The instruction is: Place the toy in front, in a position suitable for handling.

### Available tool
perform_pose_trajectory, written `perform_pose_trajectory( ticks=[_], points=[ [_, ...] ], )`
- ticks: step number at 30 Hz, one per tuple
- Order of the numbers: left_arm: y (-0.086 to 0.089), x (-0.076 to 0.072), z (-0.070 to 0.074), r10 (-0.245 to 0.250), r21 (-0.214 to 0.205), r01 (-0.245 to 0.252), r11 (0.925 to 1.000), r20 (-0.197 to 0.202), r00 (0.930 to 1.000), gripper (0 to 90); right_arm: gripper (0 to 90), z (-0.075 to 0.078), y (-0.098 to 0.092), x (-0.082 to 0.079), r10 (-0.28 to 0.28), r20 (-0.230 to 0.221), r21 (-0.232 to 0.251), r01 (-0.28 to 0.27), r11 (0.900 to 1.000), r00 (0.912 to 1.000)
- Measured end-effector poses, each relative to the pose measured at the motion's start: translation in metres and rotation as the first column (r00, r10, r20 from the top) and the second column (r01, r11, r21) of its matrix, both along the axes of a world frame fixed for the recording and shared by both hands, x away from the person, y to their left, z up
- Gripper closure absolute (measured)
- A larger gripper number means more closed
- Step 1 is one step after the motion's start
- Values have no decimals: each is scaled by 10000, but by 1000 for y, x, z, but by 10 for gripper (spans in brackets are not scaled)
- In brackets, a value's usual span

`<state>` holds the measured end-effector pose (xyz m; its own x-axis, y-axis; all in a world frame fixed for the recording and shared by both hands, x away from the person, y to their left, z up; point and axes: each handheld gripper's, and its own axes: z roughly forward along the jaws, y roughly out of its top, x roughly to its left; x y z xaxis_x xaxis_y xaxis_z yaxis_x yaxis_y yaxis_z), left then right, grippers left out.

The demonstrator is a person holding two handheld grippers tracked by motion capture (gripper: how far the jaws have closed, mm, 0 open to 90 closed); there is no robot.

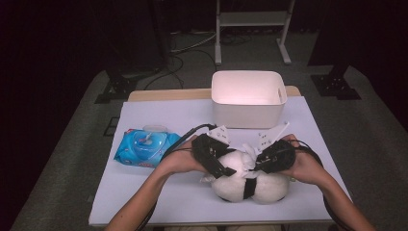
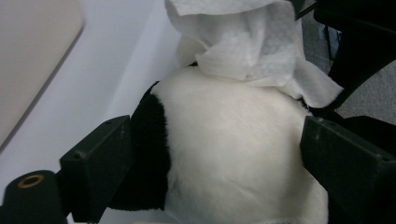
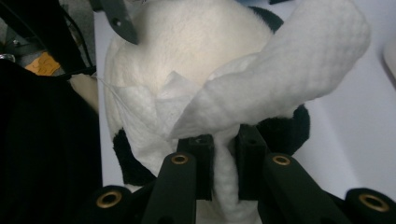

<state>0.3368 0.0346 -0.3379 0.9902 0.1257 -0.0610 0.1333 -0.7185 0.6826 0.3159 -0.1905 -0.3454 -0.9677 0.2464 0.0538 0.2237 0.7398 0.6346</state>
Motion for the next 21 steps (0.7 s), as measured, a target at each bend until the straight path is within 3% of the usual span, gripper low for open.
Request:
perform_pose_trajectory(
  ticks=[9, 17, 21],
  points=[
    [-5, 4, -13, -289, 234, 302, 9993, -510, 9983, 0, 800, -3, 3, -9, 334, -1, -123, -334, 9994, 9994],
    [-10, 5, -28, -1097, 341, 1146, 9928, -1220, 9864, 0, 799, -5, 9, -14, 794, -207, -156, -797, 9967, 9966],
    [-9, 8, -21, -1169, 365, 1213, 9919, -1047, 9876, 131, 797, -3, 5, -14, 628, -81, 14, -628, 9980, 9980]
  ],
)
